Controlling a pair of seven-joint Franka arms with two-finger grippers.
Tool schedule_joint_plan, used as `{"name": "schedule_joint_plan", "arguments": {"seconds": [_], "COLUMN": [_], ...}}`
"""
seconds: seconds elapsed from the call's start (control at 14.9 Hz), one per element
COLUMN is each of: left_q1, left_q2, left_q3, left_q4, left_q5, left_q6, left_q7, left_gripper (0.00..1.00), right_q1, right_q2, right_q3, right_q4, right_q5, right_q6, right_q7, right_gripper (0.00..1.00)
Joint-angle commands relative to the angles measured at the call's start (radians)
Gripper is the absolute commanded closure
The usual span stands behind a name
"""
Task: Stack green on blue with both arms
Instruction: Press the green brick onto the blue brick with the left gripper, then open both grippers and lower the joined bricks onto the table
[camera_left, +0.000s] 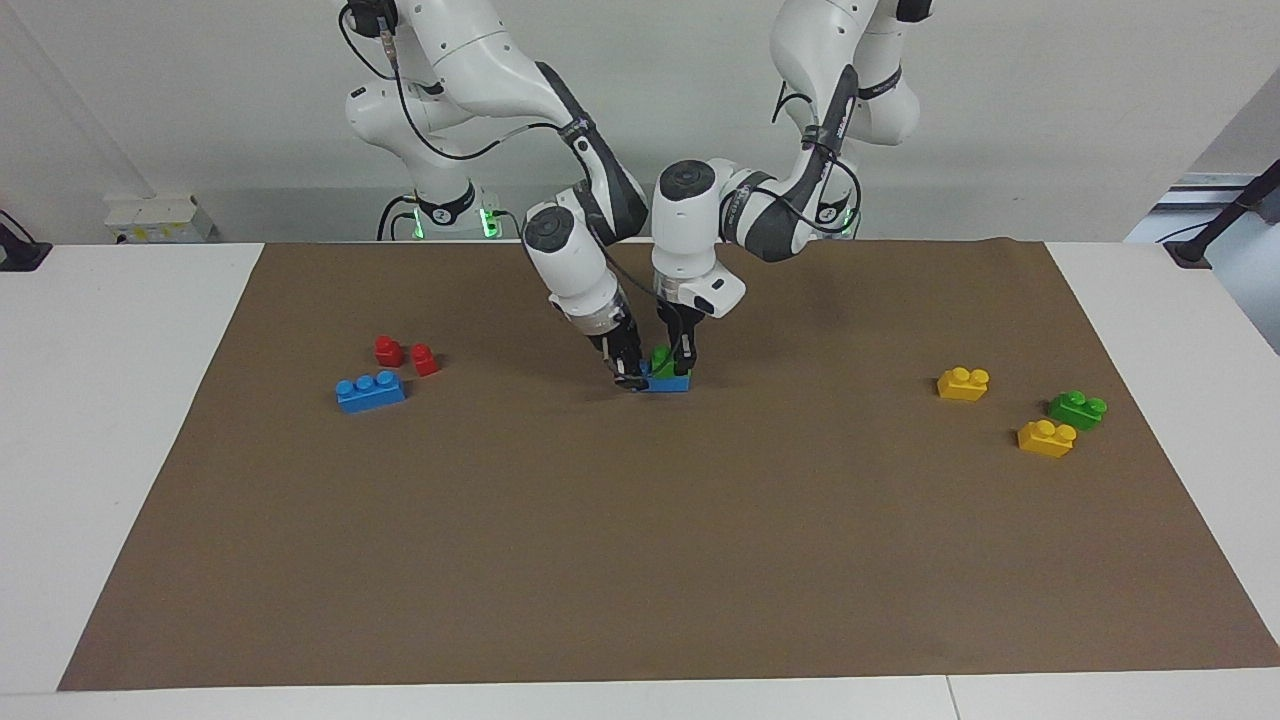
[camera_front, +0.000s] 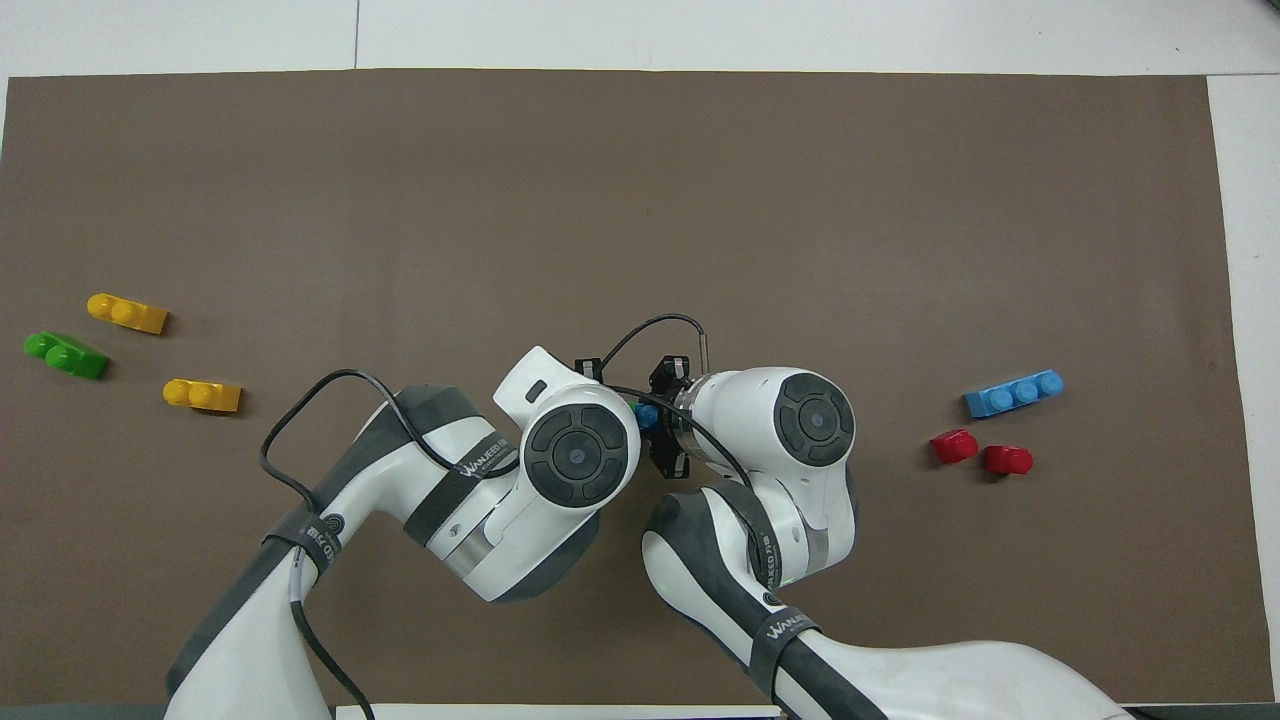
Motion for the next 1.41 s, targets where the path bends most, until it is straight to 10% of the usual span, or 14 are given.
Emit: {"name": "schedule_joint_plan", "arguments": {"seconds": [0.0,0.07,0.13,0.2,0.4,0.47,0.54,0.67,1.34], "left_q1": [-0.020,-0.018,-0.017,-0.012,0.003,0.014,0.026,0.051,0.192], "left_q2": [0.017,0.016,0.016,0.011,-0.013,-0.021,-0.035,-0.056,-0.132], "left_q3": [0.014,0.014,0.014,0.014,0.012,0.012,0.012,0.011,0.011], "left_q4": [-0.016,-0.013,-0.011,-0.011,-0.012,-0.012,-0.012,-0.012,-0.003], "left_q5": [0.023,0.028,0.032,0.032,0.032,0.032,0.032,0.032,0.015], "left_q6": [-0.008,-0.007,-0.005,-0.007,-0.014,-0.020,-0.023,-0.048,-0.128], "left_q7": [-0.023,-0.019,-0.008,0.009,0.027,0.039,0.050,0.073,0.225], "left_gripper": [1.00,0.89,0.07,0.00,0.00,0.00,0.00,0.00,0.00], "right_q1": [-0.012,-0.012,-0.013,-0.013,-0.032,-0.048,-0.053,-0.061,-0.197], "right_q2": [-0.007,-0.007,-0.007,-0.007,-0.005,-0.005,-0.005,-0.005,-0.050], "right_q3": [0.000,0.000,0.000,0.000,-0.002,0.000,0.000,0.000,-0.002], "right_q4": [-0.027,-0.027,-0.027,-0.027,-0.022,-0.017,-0.016,-0.002,0.021], "right_q5": [0.012,0.012,0.012,0.012,0.012,0.010,0.012,0.016,0.015], "right_q6": [0.020,0.020,0.020,0.020,0.012,0.003,-0.006,-0.032,-0.181], "right_q7": [-0.023,-0.023,-0.023,-0.023,-0.025,-0.025,-0.025,-0.022,-0.168], "right_gripper": [1.00,1.00,1.00,1.00,1.00,0.84,0.41,0.08,0.00]}}
